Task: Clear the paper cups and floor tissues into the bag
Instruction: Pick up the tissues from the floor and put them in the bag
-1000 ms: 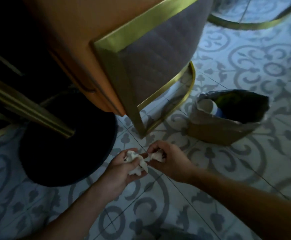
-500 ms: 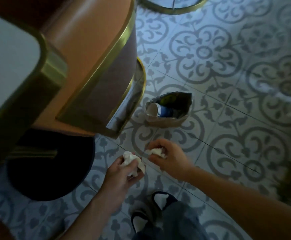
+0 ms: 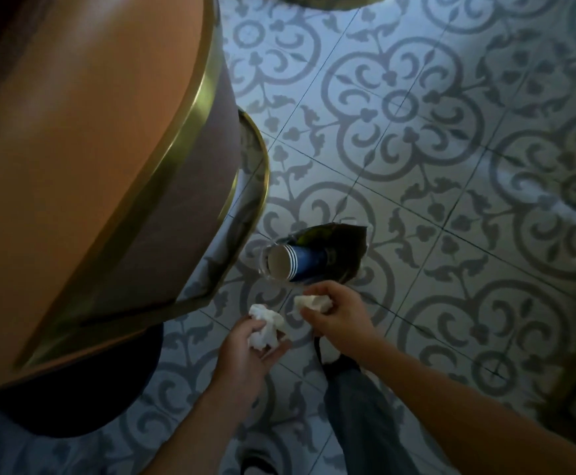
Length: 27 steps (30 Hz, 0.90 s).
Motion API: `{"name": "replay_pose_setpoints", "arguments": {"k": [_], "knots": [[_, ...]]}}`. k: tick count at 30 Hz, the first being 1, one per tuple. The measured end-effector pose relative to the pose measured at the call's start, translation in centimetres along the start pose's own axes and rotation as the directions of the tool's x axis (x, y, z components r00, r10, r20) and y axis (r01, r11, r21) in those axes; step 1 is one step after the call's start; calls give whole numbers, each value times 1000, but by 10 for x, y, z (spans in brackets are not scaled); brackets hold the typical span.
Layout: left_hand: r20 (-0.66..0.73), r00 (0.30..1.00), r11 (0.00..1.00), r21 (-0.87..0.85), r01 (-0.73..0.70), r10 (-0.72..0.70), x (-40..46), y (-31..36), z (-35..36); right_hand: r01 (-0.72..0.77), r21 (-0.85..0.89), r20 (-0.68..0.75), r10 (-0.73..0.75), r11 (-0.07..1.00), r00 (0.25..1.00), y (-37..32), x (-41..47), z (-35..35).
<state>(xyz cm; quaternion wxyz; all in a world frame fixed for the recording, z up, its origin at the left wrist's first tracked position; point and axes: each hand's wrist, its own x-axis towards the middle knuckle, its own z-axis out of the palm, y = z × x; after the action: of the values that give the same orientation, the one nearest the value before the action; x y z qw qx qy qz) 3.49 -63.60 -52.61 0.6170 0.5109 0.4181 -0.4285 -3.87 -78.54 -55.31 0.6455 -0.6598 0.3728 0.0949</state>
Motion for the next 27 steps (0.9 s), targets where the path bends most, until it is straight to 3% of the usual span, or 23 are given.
{"name": "replay_pose_setpoints", "arguments": {"k": [10, 20, 24, 27], "knots": [[-53, 999, 998, 60, 12, -9, 75, 29, 46, -86, -21, 31, 87, 996, 996, 12, 85, 10], [-39, 999, 974, 227, -8, 17, 90, 40, 52, -111, -28, 112, 114, 993, 987, 15, 115, 14], [2, 1000, 968, 249, -29, 30, 89, 39, 50, -121, 8, 181, 118, 993, 976, 14, 117, 18], [-43, 999, 975, 222, -22, 33, 88, 39, 46, -108, -18, 190, 109, 994, 976, 15, 116, 19]]}}
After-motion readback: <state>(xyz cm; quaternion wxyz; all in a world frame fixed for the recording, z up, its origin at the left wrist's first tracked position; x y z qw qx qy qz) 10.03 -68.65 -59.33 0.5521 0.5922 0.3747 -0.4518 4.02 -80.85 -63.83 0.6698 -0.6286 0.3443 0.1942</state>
